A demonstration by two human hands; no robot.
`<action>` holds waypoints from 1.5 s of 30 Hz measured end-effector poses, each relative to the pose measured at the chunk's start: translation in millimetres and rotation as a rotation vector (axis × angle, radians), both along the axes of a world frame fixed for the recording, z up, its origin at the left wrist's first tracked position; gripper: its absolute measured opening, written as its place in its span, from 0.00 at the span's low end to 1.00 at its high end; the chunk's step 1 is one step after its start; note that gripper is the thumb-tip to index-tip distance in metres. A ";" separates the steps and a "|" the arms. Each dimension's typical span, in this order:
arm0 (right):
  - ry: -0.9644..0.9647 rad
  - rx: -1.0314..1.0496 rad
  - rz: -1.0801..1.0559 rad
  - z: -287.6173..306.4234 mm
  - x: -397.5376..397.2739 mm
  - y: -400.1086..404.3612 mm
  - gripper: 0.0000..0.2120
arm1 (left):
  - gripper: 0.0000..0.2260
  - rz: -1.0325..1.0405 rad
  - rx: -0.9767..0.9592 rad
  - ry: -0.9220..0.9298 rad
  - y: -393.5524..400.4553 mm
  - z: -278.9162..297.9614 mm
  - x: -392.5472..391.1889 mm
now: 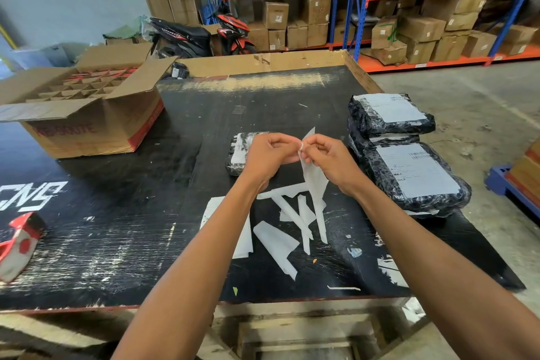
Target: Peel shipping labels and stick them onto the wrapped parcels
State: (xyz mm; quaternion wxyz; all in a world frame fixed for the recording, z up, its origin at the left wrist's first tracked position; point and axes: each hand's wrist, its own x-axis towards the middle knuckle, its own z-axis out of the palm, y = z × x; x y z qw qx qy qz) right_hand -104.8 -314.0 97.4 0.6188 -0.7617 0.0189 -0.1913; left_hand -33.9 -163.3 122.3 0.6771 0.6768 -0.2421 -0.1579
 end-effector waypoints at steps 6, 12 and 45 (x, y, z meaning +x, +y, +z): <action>0.039 0.320 -0.020 -3.8 0.4 -1.5 0.08 | 0.03 0.052 -0.142 0.264 8.3 3.1 4.7; -0.045 1.249 0.106 -3.8 -13.4 -15.8 0.08 | 0.01 0.227 -0.345 0.633 46.5 -6.0 38.2; 0.492 0.758 0.004 -12.9 -14.2 -14.4 0.28 | 0.03 -0.226 0.299 -0.813 38.7 4.5 5.3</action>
